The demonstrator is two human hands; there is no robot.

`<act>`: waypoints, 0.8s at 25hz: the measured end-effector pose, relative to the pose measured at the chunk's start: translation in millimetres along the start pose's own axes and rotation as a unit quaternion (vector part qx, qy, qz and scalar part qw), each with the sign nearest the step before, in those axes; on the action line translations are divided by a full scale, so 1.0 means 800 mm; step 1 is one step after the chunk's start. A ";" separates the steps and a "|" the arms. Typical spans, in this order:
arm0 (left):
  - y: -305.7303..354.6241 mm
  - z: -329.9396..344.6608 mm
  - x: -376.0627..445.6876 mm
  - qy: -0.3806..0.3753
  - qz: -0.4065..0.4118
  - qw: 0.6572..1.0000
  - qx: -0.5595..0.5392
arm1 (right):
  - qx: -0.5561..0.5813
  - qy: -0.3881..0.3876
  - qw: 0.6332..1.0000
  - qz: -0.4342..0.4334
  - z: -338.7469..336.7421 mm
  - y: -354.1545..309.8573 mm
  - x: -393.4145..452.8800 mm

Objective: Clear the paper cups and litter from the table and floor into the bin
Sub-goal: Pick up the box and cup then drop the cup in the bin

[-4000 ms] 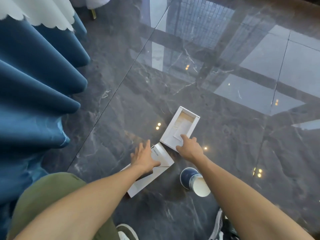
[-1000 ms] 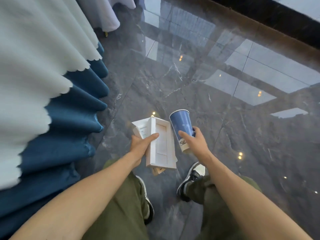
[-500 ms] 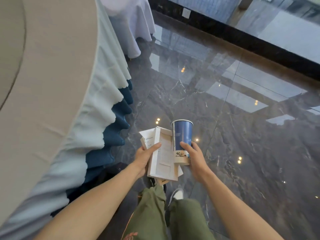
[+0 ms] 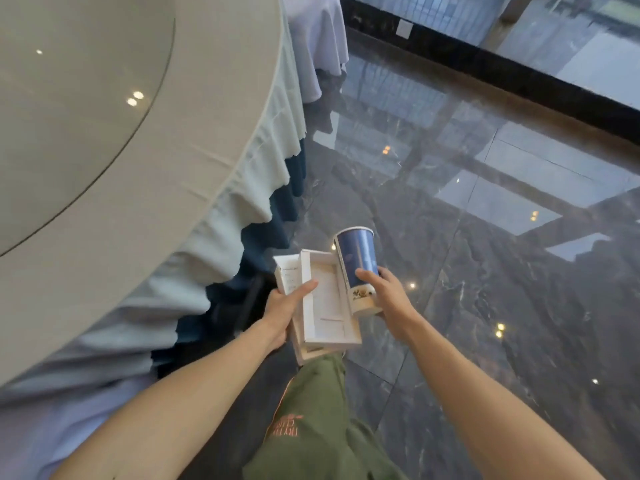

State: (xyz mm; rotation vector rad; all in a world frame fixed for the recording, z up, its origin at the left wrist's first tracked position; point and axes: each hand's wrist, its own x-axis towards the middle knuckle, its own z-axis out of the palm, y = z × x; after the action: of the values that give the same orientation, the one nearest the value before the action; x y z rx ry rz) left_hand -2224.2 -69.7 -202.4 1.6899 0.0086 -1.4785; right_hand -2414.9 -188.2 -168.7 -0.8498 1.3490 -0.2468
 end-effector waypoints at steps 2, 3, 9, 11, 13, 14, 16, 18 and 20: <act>-0.028 -0.035 -0.031 0.020 -0.015 1.000 0.010 | 0.016 0.006 0.999 0.036 0.023 0.039 -0.027; -0.042 -0.055 -0.050 0.027 -0.021 0.999 0.026 | 0.018 -0.001 0.999 0.051 0.037 0.054 -0.044; -0.104 -0.173 -0.084 0.079 -0.060 0.994 0.036 | -0.023 0.044 0.989 0.142 0.117 0.136 -0.045; -0.124 -0.206 -0.082 0.092 -0.086 0.991 0.033 | -0.063 0.055 0.981 0.173 0.140 0.167 -0.034; -0.142 -0.244 -0.073 0.107 -0.108 0.988 0.032 | -0.100 0.059 0.974 0.193 0.172 0.193 -0.017; -0.147 -0.262 -0.064 0.108 -0.113 0.987 0.033 | -0.109 0.066 0.972 0.199 0.190 0.205 -0.005; -0.150 -0.295 -0.043 0.093 -0.111 0.989 0.036 | -0.116 0.083 0.969 0.202 0.222 0.221 0.021; -0.146 -0.321 -0.019 0.080 -0.107 0.990 0.047 | -0.111 0.086 0.968 0.207 0.256 0.237 0.047; -0.139 -0.337 0.000 0.069 -0.105 0.990 0.060 | -0.102 0.082 0.966 0.223 0.284 0.251 0.069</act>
State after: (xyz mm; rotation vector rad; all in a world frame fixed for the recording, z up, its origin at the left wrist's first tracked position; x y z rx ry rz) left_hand -2065.6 159.3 -288.4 1.9343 0.1802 -1.5372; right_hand -2254.2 5.3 -346.9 -0.6815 1.7028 0.1797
